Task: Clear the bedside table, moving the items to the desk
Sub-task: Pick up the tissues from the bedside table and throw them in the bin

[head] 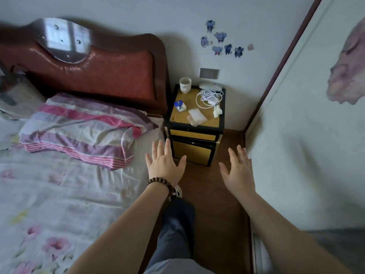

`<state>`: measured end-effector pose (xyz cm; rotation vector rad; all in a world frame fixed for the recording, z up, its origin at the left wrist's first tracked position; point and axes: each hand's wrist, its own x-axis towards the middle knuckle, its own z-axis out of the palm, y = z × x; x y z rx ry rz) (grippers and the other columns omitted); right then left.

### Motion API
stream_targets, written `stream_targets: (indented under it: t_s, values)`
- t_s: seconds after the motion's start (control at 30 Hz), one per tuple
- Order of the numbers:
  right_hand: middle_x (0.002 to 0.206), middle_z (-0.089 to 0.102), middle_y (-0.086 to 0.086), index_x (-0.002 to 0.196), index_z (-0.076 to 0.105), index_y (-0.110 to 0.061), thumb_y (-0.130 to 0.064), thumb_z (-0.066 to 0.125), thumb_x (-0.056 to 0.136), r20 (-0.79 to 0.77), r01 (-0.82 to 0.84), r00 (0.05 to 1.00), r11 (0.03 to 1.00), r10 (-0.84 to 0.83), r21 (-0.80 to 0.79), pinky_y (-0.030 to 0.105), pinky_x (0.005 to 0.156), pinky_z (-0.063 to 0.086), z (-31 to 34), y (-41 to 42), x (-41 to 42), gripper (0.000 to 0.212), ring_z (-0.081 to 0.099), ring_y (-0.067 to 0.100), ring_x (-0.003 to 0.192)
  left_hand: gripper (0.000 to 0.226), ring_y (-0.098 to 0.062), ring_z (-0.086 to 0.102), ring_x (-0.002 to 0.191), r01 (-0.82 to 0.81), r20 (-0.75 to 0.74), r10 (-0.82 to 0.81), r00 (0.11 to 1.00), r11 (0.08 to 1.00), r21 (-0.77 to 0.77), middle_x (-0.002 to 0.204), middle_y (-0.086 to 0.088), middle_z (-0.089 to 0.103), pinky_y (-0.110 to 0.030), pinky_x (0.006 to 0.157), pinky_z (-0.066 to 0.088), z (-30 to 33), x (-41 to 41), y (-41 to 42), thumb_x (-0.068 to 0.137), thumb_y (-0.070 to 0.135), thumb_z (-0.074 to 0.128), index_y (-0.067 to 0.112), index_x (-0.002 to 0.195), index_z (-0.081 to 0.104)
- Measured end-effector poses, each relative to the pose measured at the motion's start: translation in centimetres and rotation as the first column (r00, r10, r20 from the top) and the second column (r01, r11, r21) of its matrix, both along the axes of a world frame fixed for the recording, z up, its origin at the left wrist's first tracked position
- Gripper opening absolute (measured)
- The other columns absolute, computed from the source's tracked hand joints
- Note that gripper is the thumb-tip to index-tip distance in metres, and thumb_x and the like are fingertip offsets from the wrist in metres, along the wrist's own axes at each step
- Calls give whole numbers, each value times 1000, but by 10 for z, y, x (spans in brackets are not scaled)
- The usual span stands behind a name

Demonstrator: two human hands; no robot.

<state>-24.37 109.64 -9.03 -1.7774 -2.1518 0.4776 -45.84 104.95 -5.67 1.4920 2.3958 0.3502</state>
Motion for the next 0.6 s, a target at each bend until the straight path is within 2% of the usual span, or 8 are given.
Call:
stream_targets:
  t_s: [0.1, 0.23, 0.33, 0.6]
  values:
    - [156, 16, 9, 144, 30, -16, -41, 46, 94, -20, 5, 1000, 1000, -5, -16, 49, 116, 16, -12, 70, -26, 58, 4, 23, 145, 79, -21, -4, 149, 8, 7, -8, 1000, 1000, 5, 162, -2, 7, -49, 120, 3, -13, -30, 73, 91, 59, 37, 22, 153, 5]
    - [157, 14, 10, 145, 29, -15, -39, 45, 95, 0, 23, 1000, 998, -23, -58, 46, 118, 9, -19, 163, -60, 57, 2, 23, 145, 79, -21, -1, 149, 2, 34, -1, 999, 1000, -21, 161, -2, 11, -50, 120, 6, -27, -70, 173, 90, 58, 39, 22, 153, 8]
    - [157, 14, 11, 145, 29, -15, -38, 44, 95, 19, 61, 998, 994, -59, -89, 46, 118, 10, -21, 221, -77, 57, 3, 23, 145, 79, -21, -1, 149, 51, 38, -49, 998, 997, -64, 161, -2, 12, -49, 120, 6, -32, -88, 234, 91, 57, 40, 20, 153, 8]
    - [158, 11, 7, 146, 25, -18, -35, 46, 95, 47, 128, 992, 961, -120, -244, 44, 119, 7, -46, 309, -84, 58, -1, 21, 145, 79, -20, 0, 149, 187, 78, -175, 981, 965, -185, 160, -3, 15, -48, 120, 8, -66, -85, 332, 89, 55, 44, 16, 152, 13]
